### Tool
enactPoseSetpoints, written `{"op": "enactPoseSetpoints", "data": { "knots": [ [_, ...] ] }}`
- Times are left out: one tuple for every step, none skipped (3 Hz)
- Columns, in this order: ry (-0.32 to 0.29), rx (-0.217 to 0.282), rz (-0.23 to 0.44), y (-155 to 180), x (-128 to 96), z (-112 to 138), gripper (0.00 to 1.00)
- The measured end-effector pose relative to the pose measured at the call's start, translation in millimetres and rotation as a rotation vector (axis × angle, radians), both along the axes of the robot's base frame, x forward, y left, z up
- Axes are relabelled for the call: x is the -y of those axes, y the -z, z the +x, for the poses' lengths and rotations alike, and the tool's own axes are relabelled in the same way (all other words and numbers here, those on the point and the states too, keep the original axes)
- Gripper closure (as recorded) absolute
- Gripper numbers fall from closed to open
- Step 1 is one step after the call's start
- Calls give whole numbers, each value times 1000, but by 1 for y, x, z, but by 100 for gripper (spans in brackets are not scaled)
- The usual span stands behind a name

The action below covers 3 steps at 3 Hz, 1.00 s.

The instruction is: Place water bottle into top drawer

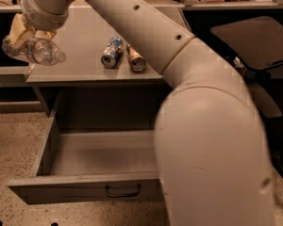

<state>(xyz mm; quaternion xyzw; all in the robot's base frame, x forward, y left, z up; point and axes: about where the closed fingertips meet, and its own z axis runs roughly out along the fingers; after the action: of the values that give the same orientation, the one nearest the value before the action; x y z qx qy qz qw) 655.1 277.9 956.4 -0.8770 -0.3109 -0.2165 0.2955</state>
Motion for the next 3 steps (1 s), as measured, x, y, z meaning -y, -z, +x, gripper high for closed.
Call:
{"op": "enactPoseSetpoints", "data": {
  "knots": [
    [-15, -3, 1, 26, 5, -13, 100],
    [-81, 30, -29, 37, 15, -24, 100],
    [-160, 56, -44, 57, 35, -58, 100]
  ]
}}
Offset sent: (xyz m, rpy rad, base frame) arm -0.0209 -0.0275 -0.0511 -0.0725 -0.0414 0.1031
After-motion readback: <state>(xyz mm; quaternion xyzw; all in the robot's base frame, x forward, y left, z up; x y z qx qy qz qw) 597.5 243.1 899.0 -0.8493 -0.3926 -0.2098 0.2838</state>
